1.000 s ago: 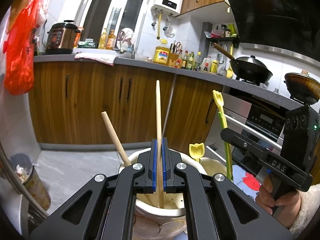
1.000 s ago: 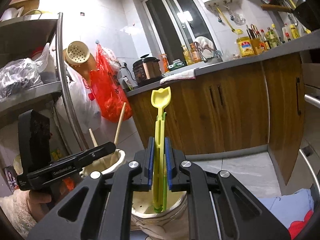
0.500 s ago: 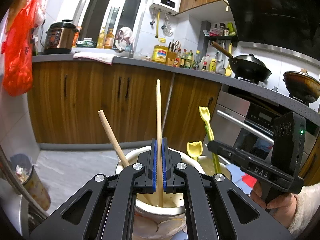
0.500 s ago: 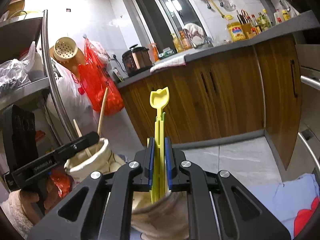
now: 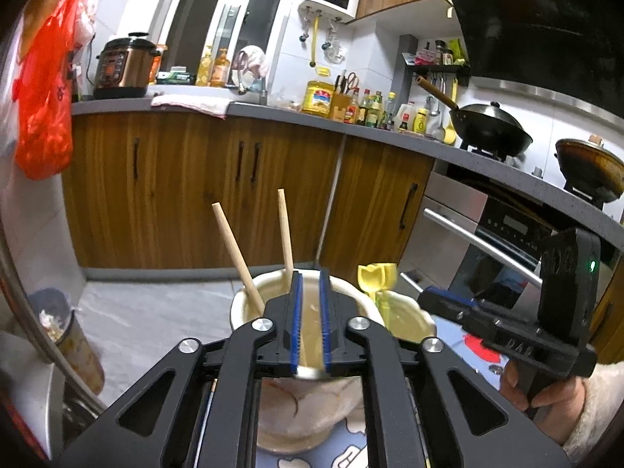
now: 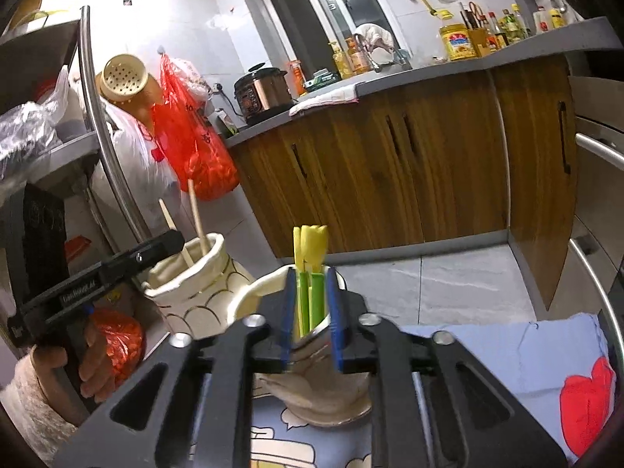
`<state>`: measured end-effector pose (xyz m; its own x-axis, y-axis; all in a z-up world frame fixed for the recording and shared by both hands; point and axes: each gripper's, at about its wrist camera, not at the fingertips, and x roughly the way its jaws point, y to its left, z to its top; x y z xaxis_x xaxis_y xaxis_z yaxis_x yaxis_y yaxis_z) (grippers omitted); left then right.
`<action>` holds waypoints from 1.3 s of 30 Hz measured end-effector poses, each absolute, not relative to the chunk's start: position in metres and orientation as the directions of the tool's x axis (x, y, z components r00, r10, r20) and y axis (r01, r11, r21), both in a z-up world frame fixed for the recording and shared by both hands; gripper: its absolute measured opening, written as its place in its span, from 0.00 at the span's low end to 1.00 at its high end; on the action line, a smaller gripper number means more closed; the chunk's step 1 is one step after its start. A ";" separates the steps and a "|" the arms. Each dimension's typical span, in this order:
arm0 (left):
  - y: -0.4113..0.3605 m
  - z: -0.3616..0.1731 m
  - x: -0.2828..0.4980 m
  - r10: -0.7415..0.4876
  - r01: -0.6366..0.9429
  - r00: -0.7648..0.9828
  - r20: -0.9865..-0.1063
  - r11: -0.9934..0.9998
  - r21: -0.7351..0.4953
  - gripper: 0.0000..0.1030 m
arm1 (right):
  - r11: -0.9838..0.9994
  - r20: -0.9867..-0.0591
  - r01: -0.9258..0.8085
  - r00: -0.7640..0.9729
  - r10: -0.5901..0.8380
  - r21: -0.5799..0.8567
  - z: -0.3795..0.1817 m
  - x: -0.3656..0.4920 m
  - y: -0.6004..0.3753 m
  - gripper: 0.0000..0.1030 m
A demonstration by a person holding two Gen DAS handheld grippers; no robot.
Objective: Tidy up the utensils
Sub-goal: 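Drop the chopstick into the larger cup while the right drops the yellow utensil into the smaller, then withdraw both open tools from the holder back over the cloth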
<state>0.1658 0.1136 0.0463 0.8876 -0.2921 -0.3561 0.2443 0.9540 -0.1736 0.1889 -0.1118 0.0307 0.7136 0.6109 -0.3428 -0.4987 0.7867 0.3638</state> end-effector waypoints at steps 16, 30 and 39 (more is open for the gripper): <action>0.063 0.079 0.100 -0.244 0.226 0.871 -0.426 0.970 -0.093 0.80 | 0.827 -0.396 -0.401 0.737 0.547 0.395 0.068 0.108 -0.201 0.69; -0.008 0.015 0.097 -0.290 0.261 0.722 -0.628 0.955 -0.141 0.89 | 0.930 -0.577 -0.225 0.734 0.358 0.290 0.016 0.081 -0.270 0.81; -0.020 -0.036 0.115 -0.234 0.254 0.654 -0.719 0.964 -0.083 0.89 | 0.949 -0.677 -0.148 0.671 0.303 0.279 -0.026 0.095 -0.282 0.81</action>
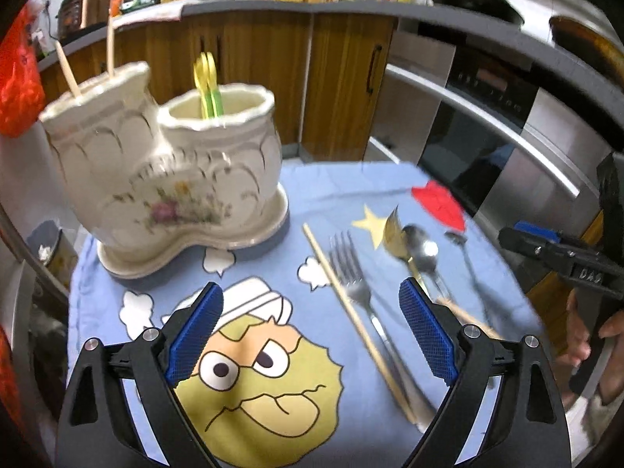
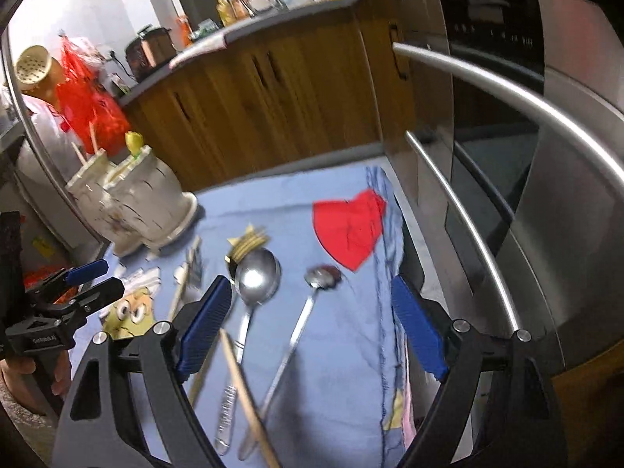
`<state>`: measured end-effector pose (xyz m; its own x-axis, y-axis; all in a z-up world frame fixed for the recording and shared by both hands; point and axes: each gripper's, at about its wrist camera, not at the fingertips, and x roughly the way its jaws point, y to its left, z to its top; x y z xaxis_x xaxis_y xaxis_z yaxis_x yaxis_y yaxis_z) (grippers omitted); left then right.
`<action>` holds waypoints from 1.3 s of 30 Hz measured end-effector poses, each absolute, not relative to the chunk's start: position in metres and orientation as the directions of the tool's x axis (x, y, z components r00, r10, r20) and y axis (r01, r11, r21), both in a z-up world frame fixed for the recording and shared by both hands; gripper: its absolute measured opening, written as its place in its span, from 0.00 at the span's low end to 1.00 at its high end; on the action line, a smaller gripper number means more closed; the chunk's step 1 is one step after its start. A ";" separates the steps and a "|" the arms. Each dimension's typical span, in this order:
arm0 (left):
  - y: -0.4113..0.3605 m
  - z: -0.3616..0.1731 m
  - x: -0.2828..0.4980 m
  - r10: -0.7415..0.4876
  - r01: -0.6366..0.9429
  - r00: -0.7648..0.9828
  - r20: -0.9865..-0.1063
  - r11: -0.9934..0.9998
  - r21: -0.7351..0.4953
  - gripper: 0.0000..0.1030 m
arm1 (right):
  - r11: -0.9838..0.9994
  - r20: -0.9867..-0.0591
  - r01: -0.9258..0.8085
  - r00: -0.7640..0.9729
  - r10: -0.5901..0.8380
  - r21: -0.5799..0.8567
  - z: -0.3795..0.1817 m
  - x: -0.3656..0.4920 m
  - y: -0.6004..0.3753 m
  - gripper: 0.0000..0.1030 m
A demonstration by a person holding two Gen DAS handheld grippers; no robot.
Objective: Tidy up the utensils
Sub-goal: 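Withdraw both open tools from the holder back over the cloth, then grasp a wooden chopstick with the left tool while the right grasps the small flower-topped spoon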
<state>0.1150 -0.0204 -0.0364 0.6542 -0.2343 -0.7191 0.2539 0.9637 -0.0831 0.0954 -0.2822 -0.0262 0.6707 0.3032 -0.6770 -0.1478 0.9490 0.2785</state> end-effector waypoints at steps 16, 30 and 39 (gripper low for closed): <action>-0.044 -0.071 0.124 -0.203 0.285 0.569 -0.797 0.958 -0.040 0.62 | 0.969 -0.768 -0.172 0.592 0.245 0.177 -0.053 0.110 -0.260 0.41; -0.048 -0.073 0.140 -0.166 0.257 0.580 -0.797 0.966 -0.014 0.39 | 0.972 -0.774 -0.160 0.588 0.235 0.173 -0.059 0.118 -0.256 0.33; -0.070 -0.075 0.132 -0.135 0.349 0.588 -0.797 0.932 0.100 0.15 | 0.981 -0.783 -0.177 0.597 0.175 0.084 -0.061 0.121 -0.240 0.25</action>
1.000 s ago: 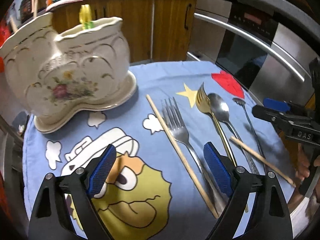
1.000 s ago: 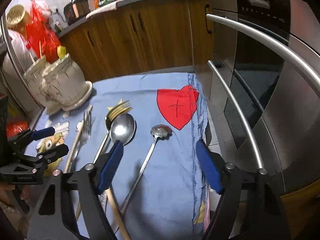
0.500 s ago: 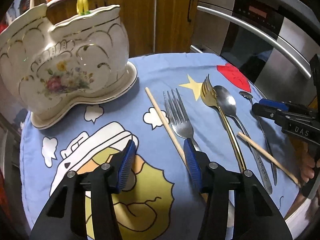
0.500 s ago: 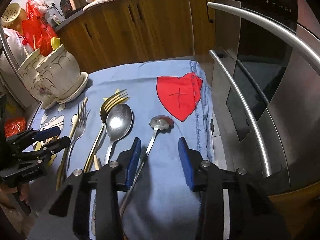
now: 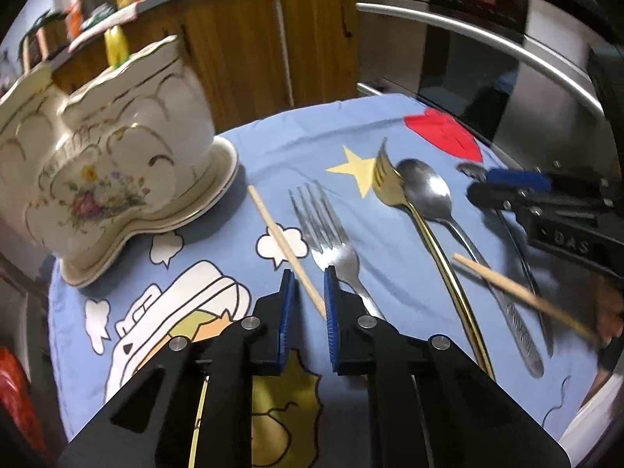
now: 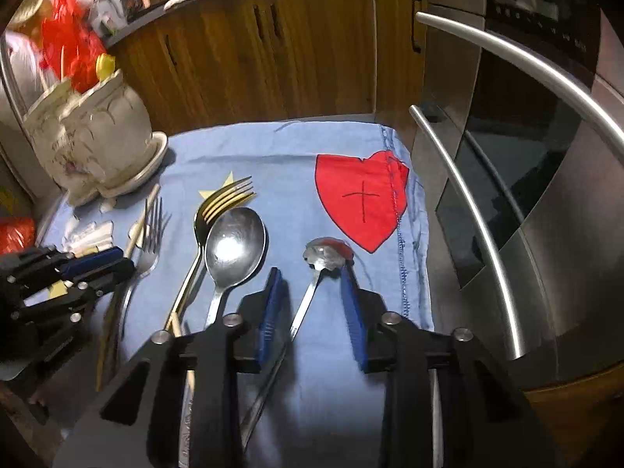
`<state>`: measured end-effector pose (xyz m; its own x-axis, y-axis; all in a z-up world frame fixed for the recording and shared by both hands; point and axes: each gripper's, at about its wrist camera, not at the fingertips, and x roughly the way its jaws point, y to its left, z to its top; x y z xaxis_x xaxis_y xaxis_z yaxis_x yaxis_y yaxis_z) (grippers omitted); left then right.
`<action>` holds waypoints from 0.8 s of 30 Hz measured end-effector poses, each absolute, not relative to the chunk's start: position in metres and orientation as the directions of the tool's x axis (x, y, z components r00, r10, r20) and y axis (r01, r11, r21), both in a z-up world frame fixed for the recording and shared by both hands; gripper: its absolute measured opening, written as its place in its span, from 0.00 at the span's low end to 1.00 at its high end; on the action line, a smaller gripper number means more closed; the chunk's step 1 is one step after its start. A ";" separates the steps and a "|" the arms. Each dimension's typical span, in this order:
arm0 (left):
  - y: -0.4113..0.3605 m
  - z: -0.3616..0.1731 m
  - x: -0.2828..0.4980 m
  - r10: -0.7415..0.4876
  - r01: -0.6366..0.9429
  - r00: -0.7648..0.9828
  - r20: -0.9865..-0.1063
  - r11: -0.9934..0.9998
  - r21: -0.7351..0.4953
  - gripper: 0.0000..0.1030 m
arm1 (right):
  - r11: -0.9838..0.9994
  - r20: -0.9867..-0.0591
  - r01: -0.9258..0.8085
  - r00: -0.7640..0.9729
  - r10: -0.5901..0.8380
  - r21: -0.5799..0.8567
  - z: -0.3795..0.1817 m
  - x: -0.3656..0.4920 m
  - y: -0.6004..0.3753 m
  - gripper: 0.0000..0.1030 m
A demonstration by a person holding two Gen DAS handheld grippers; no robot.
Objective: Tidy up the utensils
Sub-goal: 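Grasp a wooden chopstick with the left tool while the right grasps the small flower-topped spoon, then lift the chopstick with the left tool while the right carries the small spoon to the holder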
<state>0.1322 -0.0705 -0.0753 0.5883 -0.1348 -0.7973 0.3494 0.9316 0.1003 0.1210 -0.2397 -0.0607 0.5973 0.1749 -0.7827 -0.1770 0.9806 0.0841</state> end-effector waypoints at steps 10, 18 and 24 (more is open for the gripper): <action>-0.052 -0.072 0.139 -0.214 0.347 0.553 -0.805 0.938 -0.011 0.06 | 0.963 -0.748 -0.171 0.606 0.270 0.209 -0.058 0.121 -0.246 0.02; -0.036 -0.065 0.135 -0.283 0.334 0.548 -0.787 0.937 -0.104 0.05 | 0.922 -0.647 -0.187 0.666 0.372 0.338 -0.040 0.116 -0.255 0.02; -0.029 -0.056 0.128 -0.286 0.332 0.577 -0.765 0.938 -0.101 0.05 | 0.905 -0.545 -0.213 0.739 0.396 0.369 -0.022 0.106 -0.257 0.02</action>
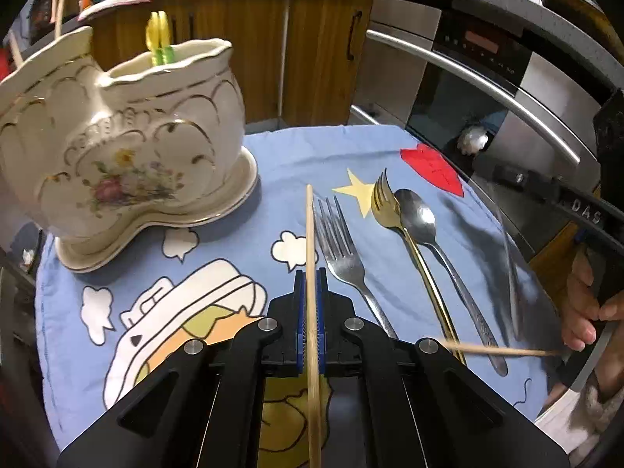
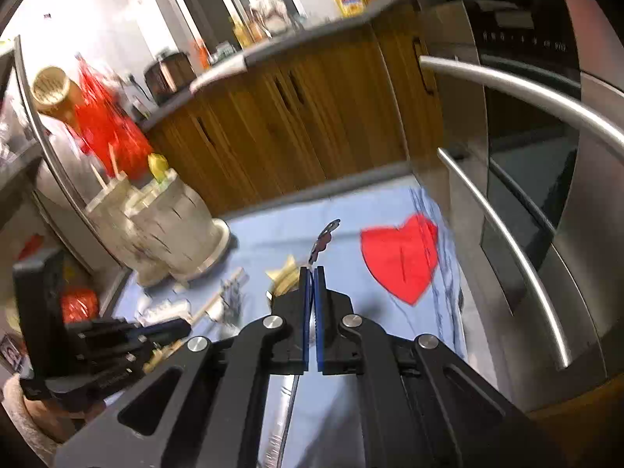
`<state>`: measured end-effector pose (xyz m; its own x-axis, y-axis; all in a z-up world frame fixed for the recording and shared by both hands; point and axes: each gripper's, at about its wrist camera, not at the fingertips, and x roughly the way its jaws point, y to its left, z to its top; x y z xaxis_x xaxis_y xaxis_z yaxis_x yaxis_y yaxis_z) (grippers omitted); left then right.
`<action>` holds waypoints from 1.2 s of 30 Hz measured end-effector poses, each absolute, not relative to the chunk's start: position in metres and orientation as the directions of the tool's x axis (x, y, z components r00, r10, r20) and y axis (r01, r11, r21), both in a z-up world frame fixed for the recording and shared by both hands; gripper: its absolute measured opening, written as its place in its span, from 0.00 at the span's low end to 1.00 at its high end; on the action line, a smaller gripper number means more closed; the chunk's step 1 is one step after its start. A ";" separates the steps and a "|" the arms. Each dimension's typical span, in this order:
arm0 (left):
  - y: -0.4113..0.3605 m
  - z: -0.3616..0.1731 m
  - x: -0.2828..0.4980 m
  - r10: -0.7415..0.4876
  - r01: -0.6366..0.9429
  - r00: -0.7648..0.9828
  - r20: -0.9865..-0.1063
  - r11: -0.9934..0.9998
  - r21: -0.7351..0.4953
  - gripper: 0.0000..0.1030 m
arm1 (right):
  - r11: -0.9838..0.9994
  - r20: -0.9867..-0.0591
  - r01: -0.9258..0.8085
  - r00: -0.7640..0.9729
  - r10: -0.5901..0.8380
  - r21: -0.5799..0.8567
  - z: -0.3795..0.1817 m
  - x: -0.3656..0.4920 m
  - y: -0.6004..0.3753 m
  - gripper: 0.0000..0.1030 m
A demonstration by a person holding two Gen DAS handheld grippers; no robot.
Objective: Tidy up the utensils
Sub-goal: 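Lift the chopstick with the left tool while the right carries the small spoon to the holder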
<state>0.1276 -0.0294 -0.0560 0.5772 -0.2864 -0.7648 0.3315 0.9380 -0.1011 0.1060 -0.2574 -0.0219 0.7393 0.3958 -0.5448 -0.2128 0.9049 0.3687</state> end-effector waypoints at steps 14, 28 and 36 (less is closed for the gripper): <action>-0.003 -0.009 0.099 -0.368 0.365 0.676 -0.639 0.920 -0.143 0.05 | 0.887 -0.443 -0.256 0.792 0.421 0.385 -0.001 0.095 -0.247 0.02; 0.082 0.101 0.121 -0.326 0.276 0.881 -0.343 0.943 -0.186 0.05 | 0.828 -0.309 -0.345 0.808 0.502 0.442 0.060 0.141 -0.195 0.02; 0.125 0.108 0.169 -0.289 0.234 0.930 -0.227 0.942 -0.239 0.05 | 0.813 -0.191 -0.409 0.834 0.517 0.415 0.098 0.186 -0.143 0.02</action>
<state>0.1691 0.1254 0.1079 0.9301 -0.2887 -0.2273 0.2340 0.9423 -0.2392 0.1863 -0.1427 0.0977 0.8344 0.5171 -0.1909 -0.4090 0.8129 0.4146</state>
